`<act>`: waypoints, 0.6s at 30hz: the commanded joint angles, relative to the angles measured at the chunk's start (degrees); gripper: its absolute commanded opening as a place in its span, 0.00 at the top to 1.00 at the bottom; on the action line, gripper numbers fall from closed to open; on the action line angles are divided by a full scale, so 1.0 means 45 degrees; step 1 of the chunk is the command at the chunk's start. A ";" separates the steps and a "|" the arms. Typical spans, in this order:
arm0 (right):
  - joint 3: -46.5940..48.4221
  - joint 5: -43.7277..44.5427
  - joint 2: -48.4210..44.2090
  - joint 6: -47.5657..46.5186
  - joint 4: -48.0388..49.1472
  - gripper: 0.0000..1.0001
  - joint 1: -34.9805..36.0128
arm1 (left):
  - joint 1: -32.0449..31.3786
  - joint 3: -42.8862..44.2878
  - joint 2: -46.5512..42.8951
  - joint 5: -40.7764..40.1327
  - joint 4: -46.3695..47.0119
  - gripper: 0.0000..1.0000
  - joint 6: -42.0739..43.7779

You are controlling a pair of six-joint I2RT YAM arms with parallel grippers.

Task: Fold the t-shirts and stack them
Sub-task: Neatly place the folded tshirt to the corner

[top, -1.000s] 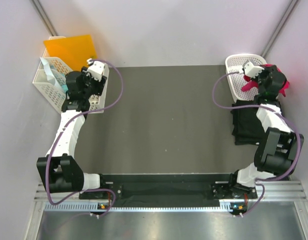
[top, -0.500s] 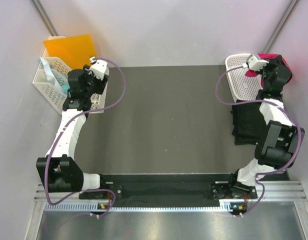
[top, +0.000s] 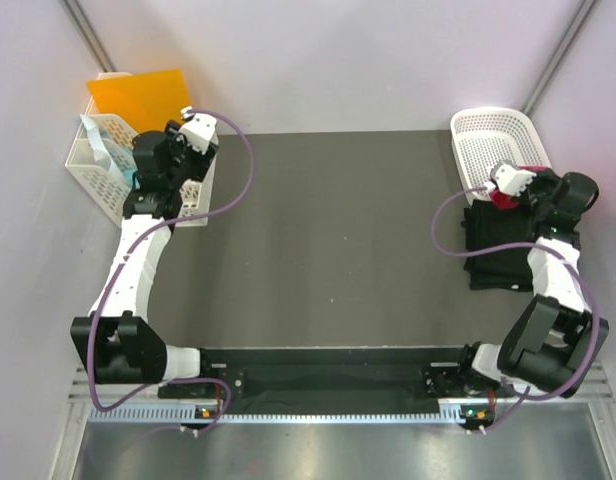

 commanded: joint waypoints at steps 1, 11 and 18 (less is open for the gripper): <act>0.0014 -0.1399 -0.1304 -0.0760 -0.2658 1.00 -0.0101 | -0.0418 0.0804 0.0224 -0.0011 0.0031 0.37 0.0195; -0.1429 -0.1108 -0.2223 -0.1638 -0.5263 1.00 -0.0121 | -0.0754 0.1157 0.0361 0.0087 -0.0008 0.37 0.0156; -0.4008 -0.0678 -0.3589 -0.2110 -0.4657 1.00 -0.0296 | -0.0774 0.1137 0.0322 0.0126 -0.0066 0.37 0.0312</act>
